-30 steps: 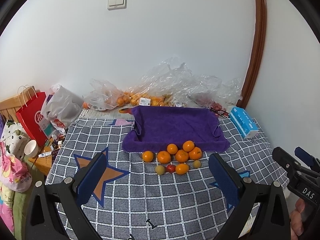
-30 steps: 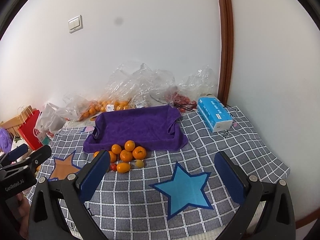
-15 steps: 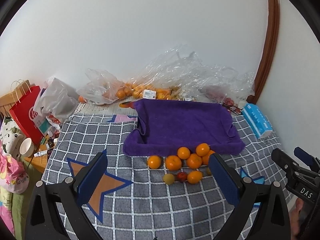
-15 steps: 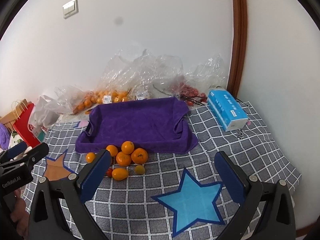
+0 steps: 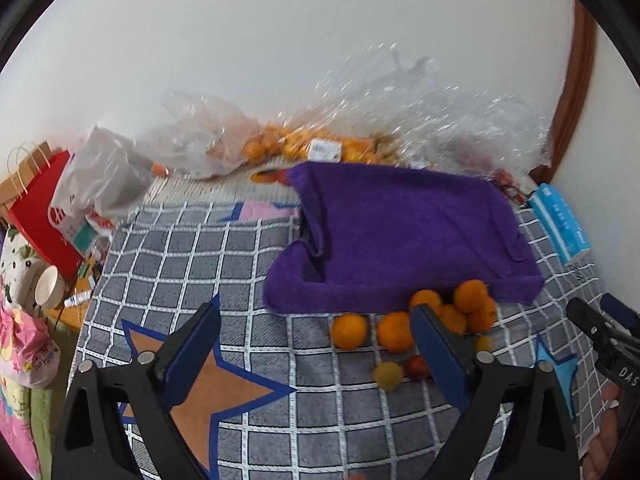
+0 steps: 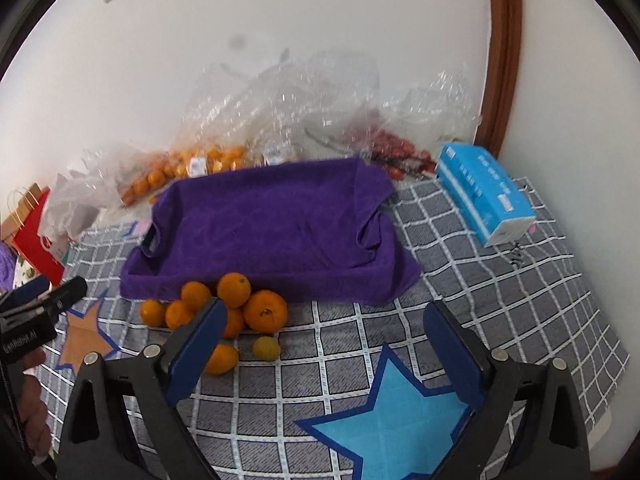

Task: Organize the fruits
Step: 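Grasp a small yellow fruit with the right tool while the left tool grasps a mandarin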

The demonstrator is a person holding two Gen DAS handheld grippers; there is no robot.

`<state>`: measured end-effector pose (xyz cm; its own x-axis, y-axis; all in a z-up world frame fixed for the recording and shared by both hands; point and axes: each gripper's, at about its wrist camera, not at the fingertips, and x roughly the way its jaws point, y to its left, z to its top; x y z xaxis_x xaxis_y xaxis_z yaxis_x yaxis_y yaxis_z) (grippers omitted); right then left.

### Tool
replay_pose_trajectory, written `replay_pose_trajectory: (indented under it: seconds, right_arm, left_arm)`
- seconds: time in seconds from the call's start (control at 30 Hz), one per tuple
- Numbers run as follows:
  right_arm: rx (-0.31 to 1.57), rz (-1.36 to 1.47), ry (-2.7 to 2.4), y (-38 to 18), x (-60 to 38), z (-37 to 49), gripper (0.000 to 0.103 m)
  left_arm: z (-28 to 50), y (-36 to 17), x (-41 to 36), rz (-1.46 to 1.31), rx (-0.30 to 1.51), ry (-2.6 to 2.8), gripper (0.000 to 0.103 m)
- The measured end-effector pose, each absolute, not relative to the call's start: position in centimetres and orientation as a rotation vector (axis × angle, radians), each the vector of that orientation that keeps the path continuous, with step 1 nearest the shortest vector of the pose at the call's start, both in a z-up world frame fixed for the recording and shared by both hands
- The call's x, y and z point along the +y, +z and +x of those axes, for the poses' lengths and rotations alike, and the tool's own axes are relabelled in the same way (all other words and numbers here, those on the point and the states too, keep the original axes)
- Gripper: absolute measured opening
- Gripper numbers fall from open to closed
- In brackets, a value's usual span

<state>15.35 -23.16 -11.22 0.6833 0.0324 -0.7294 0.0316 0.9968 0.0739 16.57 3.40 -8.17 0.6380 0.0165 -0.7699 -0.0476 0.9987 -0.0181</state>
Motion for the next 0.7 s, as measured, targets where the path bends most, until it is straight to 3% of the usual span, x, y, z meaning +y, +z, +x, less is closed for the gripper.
replay_pose_trajectory:
  seconds: [0.13,0.47,0.63,0.7]
  right_arm:
    - [0.860,0.085,0.042,-13.6,-22.3,16.5,0.089]
    - [0.964,0.097,0.168,-19.2,-20.6,16.7,0.054]
    - [0.940,0.098,0.207,-19.9,-19.7,16.5,0.051]
    - [0.950,0.105,0.215,-20.3,-19.5,16.8,0.043]
  left_arm:
    - [17.5,-9.1,4.1,-0.041,0.891,0.041,0.094]
    - [18.4,-11.6,5.3,-0.094,0.935,0.027,0.093]
    - [18.2,-12.6,5.2,-0.090,0.949,0.014,0.092]
    - [17.9,-12.9,5.2,-0.090,0.957,0.006,0.088]
